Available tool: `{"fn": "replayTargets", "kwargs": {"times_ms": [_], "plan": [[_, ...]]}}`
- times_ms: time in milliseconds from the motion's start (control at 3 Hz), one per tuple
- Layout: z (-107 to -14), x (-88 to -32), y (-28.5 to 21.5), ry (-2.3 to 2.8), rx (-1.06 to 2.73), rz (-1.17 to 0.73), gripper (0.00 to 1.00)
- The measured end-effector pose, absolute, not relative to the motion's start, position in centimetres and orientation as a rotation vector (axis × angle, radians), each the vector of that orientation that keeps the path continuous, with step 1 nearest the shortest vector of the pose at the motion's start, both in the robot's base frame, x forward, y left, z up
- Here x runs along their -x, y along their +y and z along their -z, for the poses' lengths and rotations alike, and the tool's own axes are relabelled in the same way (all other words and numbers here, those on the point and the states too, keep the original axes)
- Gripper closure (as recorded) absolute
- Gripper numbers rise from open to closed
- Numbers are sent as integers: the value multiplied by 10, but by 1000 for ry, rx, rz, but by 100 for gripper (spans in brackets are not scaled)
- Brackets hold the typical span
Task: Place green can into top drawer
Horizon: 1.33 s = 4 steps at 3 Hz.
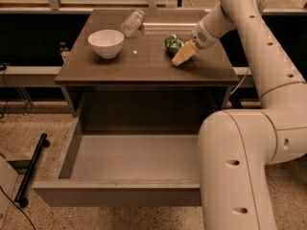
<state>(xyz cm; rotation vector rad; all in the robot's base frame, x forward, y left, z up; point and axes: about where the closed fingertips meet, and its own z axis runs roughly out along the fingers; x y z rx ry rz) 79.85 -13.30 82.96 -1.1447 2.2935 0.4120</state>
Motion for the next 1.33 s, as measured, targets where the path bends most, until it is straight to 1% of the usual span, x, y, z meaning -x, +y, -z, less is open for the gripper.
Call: {"fn": "replayTargets", "kwargs": {"times_ms": [667, 1000, 1333], "plan": [[-841, -785, -146, 2329, 1153, -388, 86], [-856, -776, -143, 2313, 1176, -385, 100], [-869, -763, -136, 2287, 1193, -405, 100]]}}
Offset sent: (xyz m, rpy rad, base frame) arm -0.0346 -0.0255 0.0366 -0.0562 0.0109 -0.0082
